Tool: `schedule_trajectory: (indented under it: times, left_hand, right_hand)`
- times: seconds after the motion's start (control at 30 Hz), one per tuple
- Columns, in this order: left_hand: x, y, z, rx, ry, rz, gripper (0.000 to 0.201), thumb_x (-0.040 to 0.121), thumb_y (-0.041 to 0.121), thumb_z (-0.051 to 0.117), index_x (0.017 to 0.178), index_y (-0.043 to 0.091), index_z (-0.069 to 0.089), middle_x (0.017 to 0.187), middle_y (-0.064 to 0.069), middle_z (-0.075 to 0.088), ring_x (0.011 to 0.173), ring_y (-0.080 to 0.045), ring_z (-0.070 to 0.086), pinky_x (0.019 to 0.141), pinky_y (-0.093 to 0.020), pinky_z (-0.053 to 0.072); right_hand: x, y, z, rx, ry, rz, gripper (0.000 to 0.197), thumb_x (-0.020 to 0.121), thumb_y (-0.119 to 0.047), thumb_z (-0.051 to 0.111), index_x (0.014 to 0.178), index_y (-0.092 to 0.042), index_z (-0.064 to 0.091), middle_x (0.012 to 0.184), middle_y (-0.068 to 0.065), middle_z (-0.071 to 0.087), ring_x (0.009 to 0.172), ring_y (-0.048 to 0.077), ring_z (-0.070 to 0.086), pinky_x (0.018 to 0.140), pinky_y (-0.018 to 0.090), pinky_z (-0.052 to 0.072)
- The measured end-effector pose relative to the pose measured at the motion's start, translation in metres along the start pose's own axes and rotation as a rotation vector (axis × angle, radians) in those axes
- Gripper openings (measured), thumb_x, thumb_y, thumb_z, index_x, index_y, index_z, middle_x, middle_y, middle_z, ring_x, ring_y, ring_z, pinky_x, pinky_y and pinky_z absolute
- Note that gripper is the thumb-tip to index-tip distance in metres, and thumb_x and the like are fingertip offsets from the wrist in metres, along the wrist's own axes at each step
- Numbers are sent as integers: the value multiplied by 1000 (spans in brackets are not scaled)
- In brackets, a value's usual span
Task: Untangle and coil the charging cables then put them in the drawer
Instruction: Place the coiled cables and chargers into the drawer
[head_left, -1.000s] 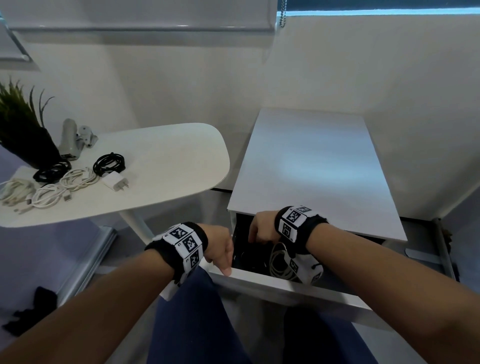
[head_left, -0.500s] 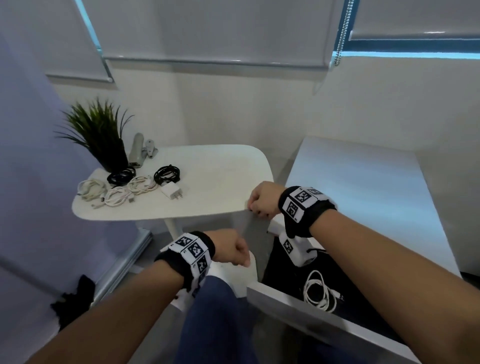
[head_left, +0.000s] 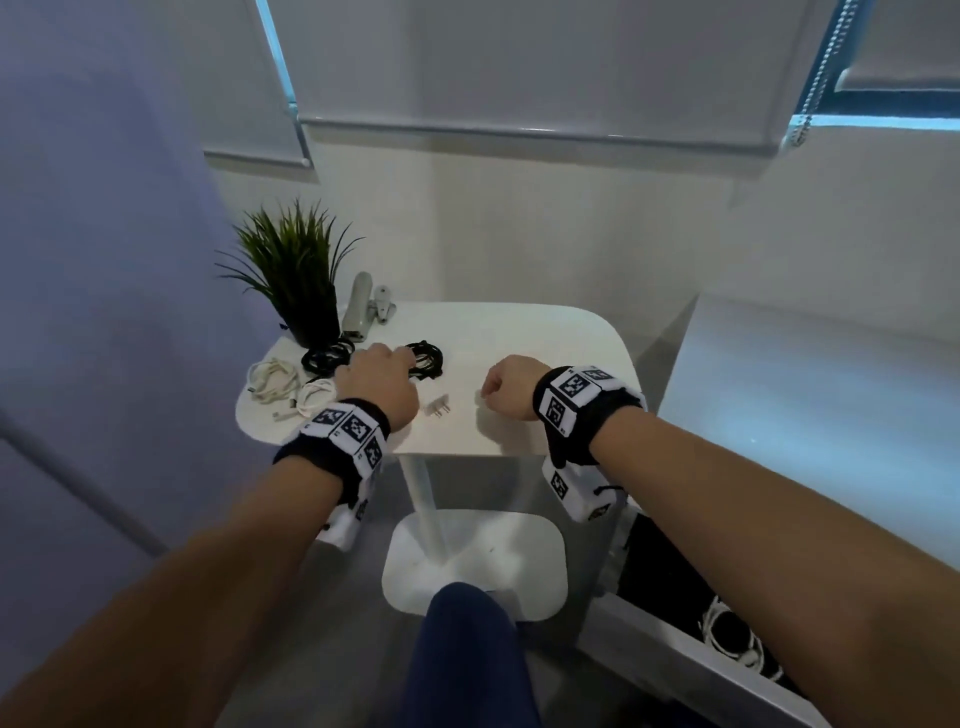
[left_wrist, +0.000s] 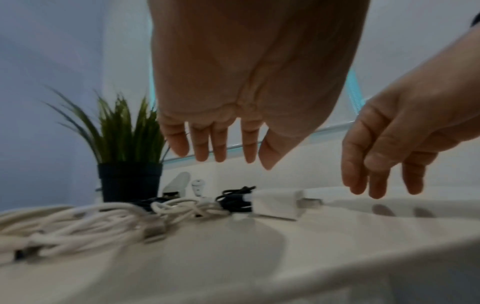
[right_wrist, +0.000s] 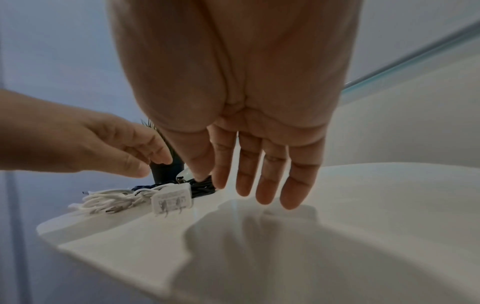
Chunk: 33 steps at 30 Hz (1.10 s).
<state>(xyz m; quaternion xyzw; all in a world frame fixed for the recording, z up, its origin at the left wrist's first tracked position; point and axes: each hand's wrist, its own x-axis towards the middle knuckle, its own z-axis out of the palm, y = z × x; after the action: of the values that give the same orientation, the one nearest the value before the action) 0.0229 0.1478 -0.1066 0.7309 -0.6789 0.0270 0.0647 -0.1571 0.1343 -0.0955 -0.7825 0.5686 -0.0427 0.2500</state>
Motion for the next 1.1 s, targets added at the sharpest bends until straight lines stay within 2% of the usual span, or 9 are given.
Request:
schedule_trajectory:
  times: [0.17,0.3,0.37,0.47,0.6,0.77,0.87,0.97,1.1]
  left_hand:
    - [24,-36,2,124,-288,-216,50,91,30,45,138,15,37,146,-15,32,134,-37,28,106,-51,28]
    - [27,-52,11,143,-379,-174,58,89,38,51,143,27,33,147,-14,29,134,-39,28,106,-52,29]
    - [28,-54,14,138,-367,-166,52,90,36,49,141,30,37,146,-13,32,133,-38,30,107,-51,28]
    - [31,-58,16,100,-303,-152,40,92,34,52,132,32,49,141,-12,39,131,-35,33,106,-49,28]
    - [32,-59,17,84,-254,-119,28,91,37,57,119,33,57,133,-10,46,127,-32,35,105,-46,27]
    - [28,-50,17,-65,-198,-82,31,90,39,56,119,28,58,126,-14,51,120,-34,43,101,-43,37]
    - [24,-38,10,-229,-165,-41,28,93,32,52,117,19,58,118,-21,53,107,-36,52,88,-38,44]
    - [18,-20,-3,-355,-144,14,24,95,25,50,114,14,58,114,-23,56,101,-36,54,78,-32,37]
    - [2,13,-24,-529,-105,75,17,95,21,51,108,14,59,107,-17,62,96,-32,57,74,-28,37]
  right_hand:
    - [32,-29,8,-13,-7,-17,45,96,-36,48,132,-9,51,135,13,51,121,28,50,94,31,40]
    - [60,-43,22,-26,-39,-20,74,87,-53,56,147,-19,28,146,12,28,124,35,46,102,40,40]
    - [73,-46,29,-124,-65,-3,83,82,-58,59,148,-25,23,147,12,27,126,38,43,104,47,39]
    - [83,-47,37,-295,-13,-8,67,82,-50,56,142,-29,35,136,14,43,119,37,48,98,45,43]
    - [85,-44,37,-398,2,-19,37,83,-27,58,118,-19,53,111,10,63,95,31,62,81,36,51]
    - [76,-23,34,-390,-3,14,29,80,-19,62,108,-16,58,104,8,67,89,29,65,76,32,52]
    - [52,-11,28,-303,-15,29,27,89,-19,54,114,-12,57,113,10,64,99,30,62,81,32,48]
    - [22,3,19,-87,-6,53,29,95,-18,48,121,-8,55,119,12,61,106,29,57,83,28,42]
    - [-23,27,6,221,18,89,23,96,-20,48,113,-9,58,79,0,54,84,22,52,55,24,42]
